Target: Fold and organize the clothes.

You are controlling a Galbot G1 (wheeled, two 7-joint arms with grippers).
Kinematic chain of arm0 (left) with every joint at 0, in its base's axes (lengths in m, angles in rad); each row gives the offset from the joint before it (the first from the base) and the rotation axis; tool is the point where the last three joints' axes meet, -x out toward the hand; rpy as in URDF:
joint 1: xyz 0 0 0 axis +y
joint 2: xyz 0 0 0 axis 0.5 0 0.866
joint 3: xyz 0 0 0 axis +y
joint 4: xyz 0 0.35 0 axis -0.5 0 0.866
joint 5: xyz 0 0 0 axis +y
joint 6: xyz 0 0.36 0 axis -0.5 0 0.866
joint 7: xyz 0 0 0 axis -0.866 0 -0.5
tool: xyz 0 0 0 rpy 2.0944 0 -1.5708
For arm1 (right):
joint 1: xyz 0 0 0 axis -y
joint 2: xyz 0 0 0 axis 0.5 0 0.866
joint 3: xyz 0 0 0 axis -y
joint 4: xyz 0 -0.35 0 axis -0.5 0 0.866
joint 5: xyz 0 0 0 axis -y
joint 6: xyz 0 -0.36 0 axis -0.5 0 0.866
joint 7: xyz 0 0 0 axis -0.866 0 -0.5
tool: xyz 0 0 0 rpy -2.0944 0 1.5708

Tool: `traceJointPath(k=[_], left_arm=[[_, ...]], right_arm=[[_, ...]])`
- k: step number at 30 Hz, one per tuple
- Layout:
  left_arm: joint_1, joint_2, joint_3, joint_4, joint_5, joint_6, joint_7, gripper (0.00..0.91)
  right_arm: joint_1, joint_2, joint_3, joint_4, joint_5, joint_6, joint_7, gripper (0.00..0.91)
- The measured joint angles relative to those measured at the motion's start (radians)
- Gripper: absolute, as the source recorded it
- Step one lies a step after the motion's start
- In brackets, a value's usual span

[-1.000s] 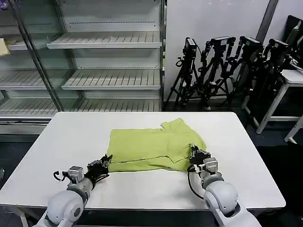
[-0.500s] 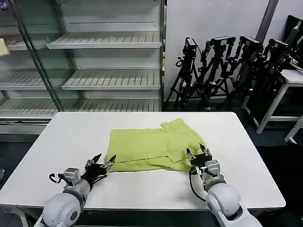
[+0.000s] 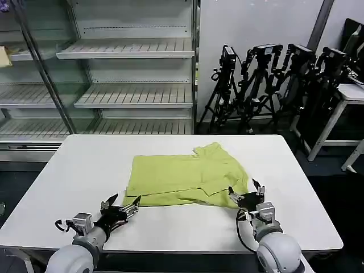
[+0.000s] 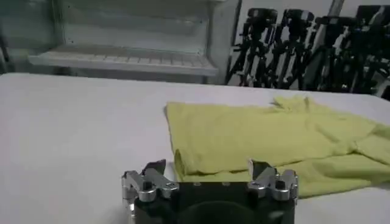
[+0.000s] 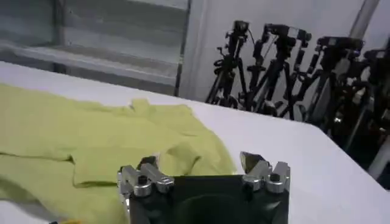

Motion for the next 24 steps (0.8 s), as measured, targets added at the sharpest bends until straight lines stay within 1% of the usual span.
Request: traceJointPath(k=[1,2,3,4,5,6,7,8,9,10,11,12,13,24], left_arm=[[-0.002,-0.002,0.004,0.006,0.000,0.000,-0.004,0.907],[-0.004,-0.004,0.006,0.011,0.000,0.000,-0.005,0.806],[-0.007,-0.006,0.009,0.016,-0.001,0.000,-0.006,0.675],[-0.011,-0.008,0.012,0.024,-0.001,0.000,-0.008,0.363],[-0.014,-0.010,0.014,0.031,-0.002,0.000,-0.009,0.222],[-0.017,-0.011,0.017,0.038,-0.002,0.001,-0.010,0.181],[-0.022,-0.012,0.021,0.046,-0.002,0.000,-0.011,0.111],[-0.025,-0.013,0.024,0.052,-0.002,0.000,-0.012,0.081],[-0.028,-0.014,0.026,0.059,-0.002,0.000,-0.013,0.060],[-0.031,-0.015,0.029,0.067,-0.002,-0.001,-0.013,0.050],[-0.034,-0.017,0.030,0.074,-0.002,-0.002,-0.014,0.050],[-0.037,-0.017,0.031,0.079,-0.001,-0.004,-0.015,0.040],[-0.040,-0.017,0.032,0.084,-0.002,-0.005,-0.015,0.040],[-0.040,-0.012,0.036,0.098,-0.013,-0.008,-0.006,0.040]], right_arm=[[-0.001,0.000,0.000,-0.003,0.004,-0.004,0.000,0.907],[-0.001,0.000,0.000,-0.007,0.008,-0.007,0.000,0.907],[-0.002,0.001,-0.001,-0.009,0.012,-0.011,0.001,0.907],[-0.002,0.002,-0.002,-0.013,0.019,-0.016,0.002,0.907],[-0.002,0.002,-0.004,-0.016,0.024,-0.020,0.002,0.907],[-0.002,0.003,-0.005,-0.020,0.029,-0.024,0.002,0.907],[-0.002,0.003,-0.007,-0.024,0.036,-0.029,0.002,0.907],[-0.002,0.003,-0.009,-0.027,0.042,-0.033,0.002,0.907],[-0.001,0.003,-0.010,-0.030,0.047,-0.035,0.002,0.756],[0.000,0.002,-0.012,-0.033,0.053,-0.036,0.002,0.524],[0.000,0.003,-0.014,-0.036,0.059,-0.036,0.002,0.312],[0.001,0.002,-0.016,-0.039,0.064,-0.037,0.002,0.131],[0.002,0.001,-0.017,-0.042,0.071,-0.037,0.002,0.000],[-0.017,-0.007,-0.018,-0.033,0.117,-0.048,0.001,0.000]])
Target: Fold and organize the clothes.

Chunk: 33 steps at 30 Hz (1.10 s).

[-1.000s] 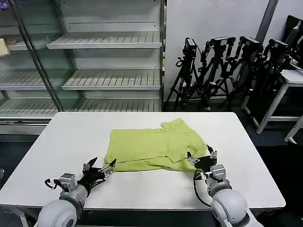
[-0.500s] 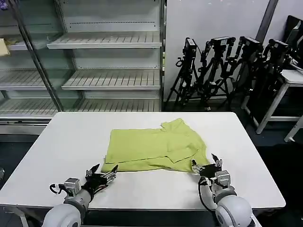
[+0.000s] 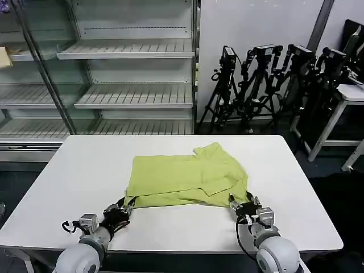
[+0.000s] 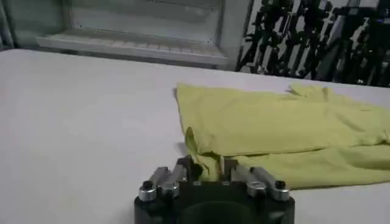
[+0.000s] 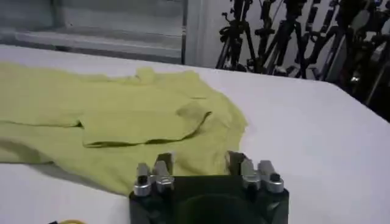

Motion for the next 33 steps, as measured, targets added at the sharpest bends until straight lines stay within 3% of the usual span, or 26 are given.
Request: traceJointPath(k=[16,33], left_arm=[[0.043,0.027,-0.017,-0.035,-0.022,0.001,0.011,0.040],[0.242,0.071,-0.065,-0.196,0.017,0.004,-0.001,0.040]], right_arm=[[-0.081,-0.022,0.027,0.075,0.012,-0.012,0.012,0.000],[-0.268,-0.080,0.045,0.236,-0.025,-0.018,0.031,0.000]])
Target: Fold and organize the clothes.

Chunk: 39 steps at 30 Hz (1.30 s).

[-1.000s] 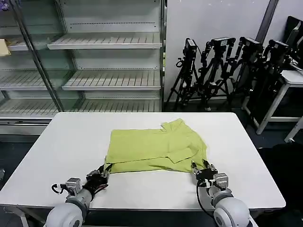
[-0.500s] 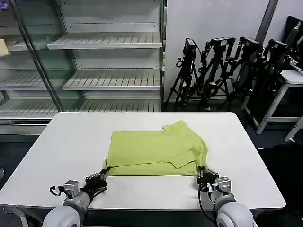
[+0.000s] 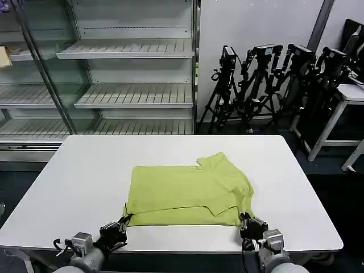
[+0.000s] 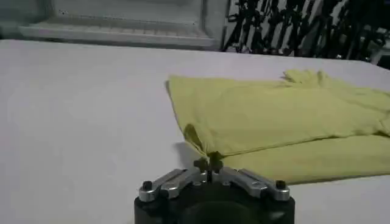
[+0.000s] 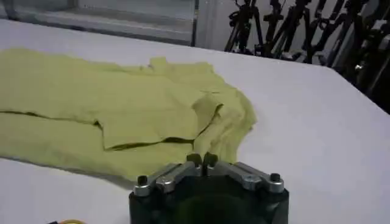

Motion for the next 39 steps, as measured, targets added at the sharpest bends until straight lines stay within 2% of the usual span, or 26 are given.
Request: traceJointPath(k=[9,10,11,12,29,39], left_arm=[[0.089,0.035,-0.038,-0.060,-0.001,-0.001,-0.002,0.040],[0.094,0.039,-0.042,-0.064,-0.002,-0.002,-0.003,0.050],[0.099,0.042,-0.045,-0.067,-0.003,-0.001,-0.003,0.443],[0.104,0.044,-0.049,-0.071,-0.004,-0.001,-0.004,0.907],[0.125,0.082,-0.136,-0.138,-0.042,0.029,-0.027,0.907],[0.010,0.100,-0.146,-0.083,-0.126,0.038,-0.078,0.907]], right_arm=[[-0.044,-0.034,0.000,0.046,-0.004,-0.003,0.002,0.000],[-0.047,-0.036,0.001,0.049,-0.003,-0.003,0.001,0.705],[-0.050,-0.039,0.001,0.053,-0.003,-0.002,0.000,0.907],[-0.051,-0.042,0.003,0.058,-0.002,-0.002,-0.001,0.907],[-0.008,-0.095,0.078,0.109,0.045,0.005,0.004,0.907],[0.198,-0.087,0.025,-0.001,0.124,0.001,0.038,0.907]])
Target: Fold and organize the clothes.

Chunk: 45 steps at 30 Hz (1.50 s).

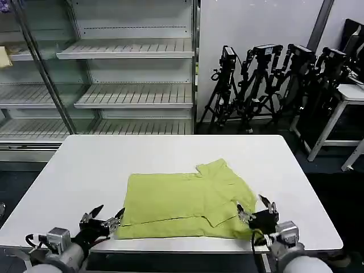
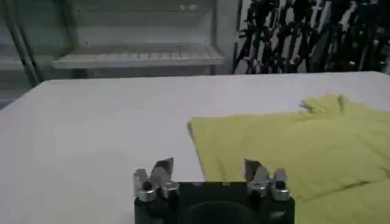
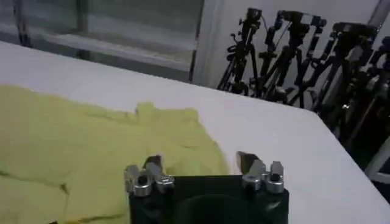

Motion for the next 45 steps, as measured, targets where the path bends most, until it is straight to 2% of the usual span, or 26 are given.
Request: traceJointPath(k=[18,27,38,39,40,41,42,43,44,45], left_arm=[[-0.431,-0.017,0.210,0.272,-0.101,0.054,-0.091,0.907],[-0.596,-0.052,0.330,0.412,-0.100,0.059,-0.101,0.907],[-0.703,-0.075,0.424,0.521,-0.095,0.064,-0.103,0.907],[-0.707,-0.077,0.430,0.527,-0.094,0.064,-0.103,0.887],[-0.711,-0.079,0.436,0.532,-0.094,0.065,-0.102,0.655],[-0.714,-0.080,0.440,0.536,-0.092,0.065,-0.101,0.564],[-0.716,-0.082,0.443,0.539,-0.091,0.065,-0.100,0.393],[-0.717,-0.083,0.446,0.543,-0.091,0.065,-0.099,0.302],[-0.718,-0.084,0.448,0.545,-0.091,0.065,-0.098,0.191],[-0.719,-0.084,0.450,0.547,-0.091,0.065,-0.097,0.141]], right_arm=[[0.479,0.065,-0.249,-0.379,0.126,-0.002,0.049,0.907],[0.617,0.123,-0.353,-0.545,0.139,-0.002,0.052,0.907],[0.725,0.193,-0.427,-0.700,0.192,-0.004,0.058,0.907],[0.732,0.198,-0.431,-0.712,0.199,-0.004,0.058,0.907],[0.738,0.202,-0.434,-0.721,0.204,-0.004,0.058,0.907],[0.744,0.205,-0.439,-0.729,0.209,-0.004,0.059,0.897],[0.750,0.208,-0.442,-0.737,0.214,-0.004,0.060,0.736],[0.755,0.210,-0.446,-0.744,0.218,-0.004,0.061,0.655],[0.758,0.212,-0.448,-0.750,0.221,-0.004,0.062,0.504],[0.761,0.214,-0.451,-0.756,0.224,-0.004,0.062,0.292]])
